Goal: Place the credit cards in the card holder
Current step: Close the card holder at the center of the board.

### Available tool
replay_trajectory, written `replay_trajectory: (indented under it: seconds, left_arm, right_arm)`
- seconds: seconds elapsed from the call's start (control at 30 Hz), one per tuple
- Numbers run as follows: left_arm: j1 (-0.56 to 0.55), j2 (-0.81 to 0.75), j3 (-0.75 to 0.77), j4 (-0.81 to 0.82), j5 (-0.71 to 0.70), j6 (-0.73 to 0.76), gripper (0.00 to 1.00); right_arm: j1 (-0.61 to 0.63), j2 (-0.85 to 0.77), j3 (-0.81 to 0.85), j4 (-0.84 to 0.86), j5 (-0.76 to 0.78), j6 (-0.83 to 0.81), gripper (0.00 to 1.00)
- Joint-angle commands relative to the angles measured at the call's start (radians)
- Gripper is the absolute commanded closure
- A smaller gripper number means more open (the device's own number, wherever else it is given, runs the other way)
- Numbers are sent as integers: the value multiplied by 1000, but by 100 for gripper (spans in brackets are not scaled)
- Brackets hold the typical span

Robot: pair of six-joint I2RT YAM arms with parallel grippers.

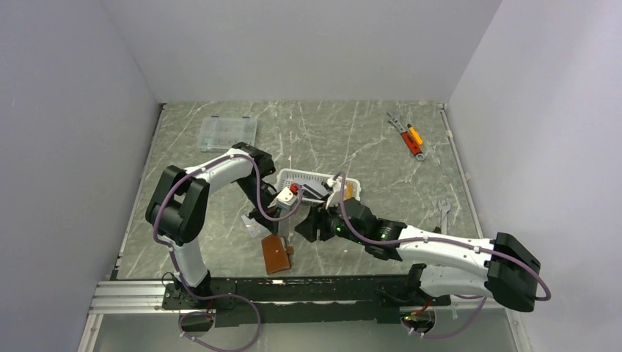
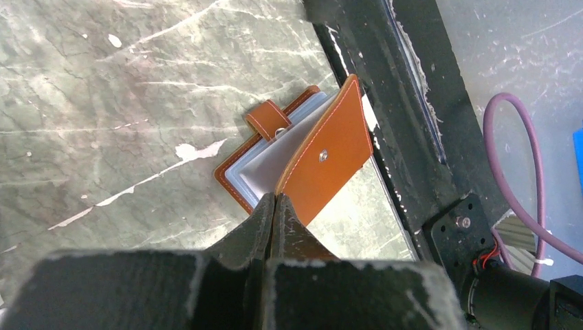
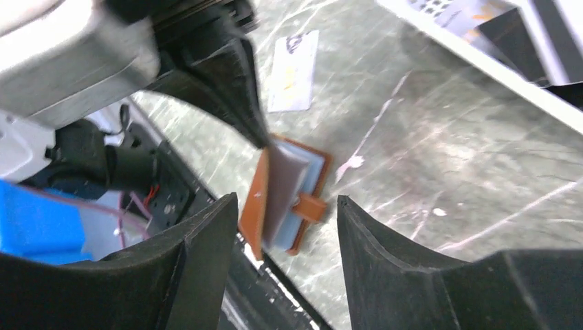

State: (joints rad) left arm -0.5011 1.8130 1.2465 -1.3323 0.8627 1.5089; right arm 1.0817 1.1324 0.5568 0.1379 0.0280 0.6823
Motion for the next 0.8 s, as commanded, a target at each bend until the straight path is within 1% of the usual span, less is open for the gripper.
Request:
replay_trajectory:
  seconds: [0.0, 0.1, 0.17, 0.23, 0.37, 0.43, 0.6, 0.77]
  left_arm:
    - [-3, -5, 22, -74, -31, 82, 100]
    - [-4, -3, 34, -100, -15, 101, 100]
    - [2, -2, 46, -125, 9, 117, 100]
    - [7, 1, 61, -157, 43, 136, 100]
    - [15, -1, 78, -214, 91, 175, 100]
    - [16, 2, 86, -228, 93, 179, 100]
    - [15, 18, 96, -237, 90, 181, 100]
    - [16, 27, 95, -239, 87, 176, 100]
  right_arm:
    - [-15, 14, -57, 29, 146, -2, 44]
    - [-13, 106, -39, 38, 111, -27, 46]
    - [8, 168, -40, 85, 86, -53, 44]
    - [52, 190, -71, 180, 94, -87, 40]
    - [141, 174, -172, 434, 182, -178, 36]
    - [183, 168, -210, 516, 243, -250, 33]
    - [208, 240, -181, 550, 241, -336, 32]
    - [217, 314, -133, 521, 278, -395, 33]
